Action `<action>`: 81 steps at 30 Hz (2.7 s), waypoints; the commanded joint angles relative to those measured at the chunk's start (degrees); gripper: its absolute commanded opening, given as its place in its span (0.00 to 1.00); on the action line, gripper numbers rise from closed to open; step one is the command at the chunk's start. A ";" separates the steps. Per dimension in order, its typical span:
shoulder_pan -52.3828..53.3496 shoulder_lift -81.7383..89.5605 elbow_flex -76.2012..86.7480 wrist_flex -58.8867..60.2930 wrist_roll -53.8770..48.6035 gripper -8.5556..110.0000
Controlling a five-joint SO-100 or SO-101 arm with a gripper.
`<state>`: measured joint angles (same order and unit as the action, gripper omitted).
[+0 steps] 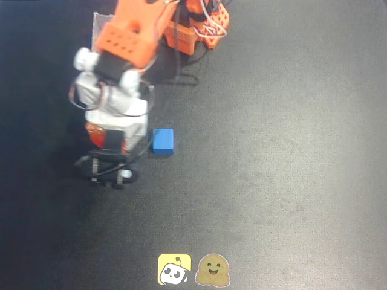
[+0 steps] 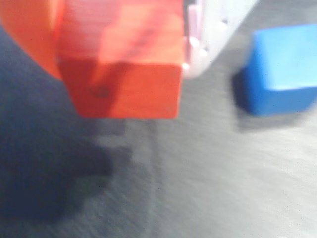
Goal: Put the red cube on top of the blue cube.
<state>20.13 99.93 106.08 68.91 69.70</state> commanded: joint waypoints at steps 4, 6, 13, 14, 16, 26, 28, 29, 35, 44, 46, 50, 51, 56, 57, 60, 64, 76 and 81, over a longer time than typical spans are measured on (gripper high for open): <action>-5.89 5.19 0.35 -1.32 4.31 0.13; -7.47 5.71 1.58 -2.55 5.10 0.13; -11.43 8.00 10.46 -9.40 8.09 0.13; -11.78 8.26 11.78 -10.46 8.17 0.13; -12.30 9.23 14.41 -12.13 8.70 0.13; -12.83 15.12 22.32 -12.57 8.96 0.13; -12.92 16.52 23.91 -12.48 8.96 0.13; -13.01 17.23 24.70 -12.39 8.96 0.13; -13.01 21.62 29.88 -12.39 9.14 0.13; -13.01 22.68 32.43 -13.45 9.14 0.13; -12.92 21.53 32.43 -14.41 9.14 0.13; -12.74 18.81 32.78 -16.88 9.14 0.13; -12.74 18.11 32.78 -17.31 9.14 0.13; -12.66 16.44 34.37 -19.78 9.58 0.13; -12.66 16.26 34.54 -20.13 9.76 0.15; -12.48 16.17 34.80 -20.21 9.84 0.17; -12.39 16.17 34.89 -20.21 10.63 0.21; -12.39 17.23 35.42 -19.69 11.69 0.21; -12.39 18.98 34.89 -18.54 12.13 0.25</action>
<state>7.38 115.84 141.94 49.39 81.30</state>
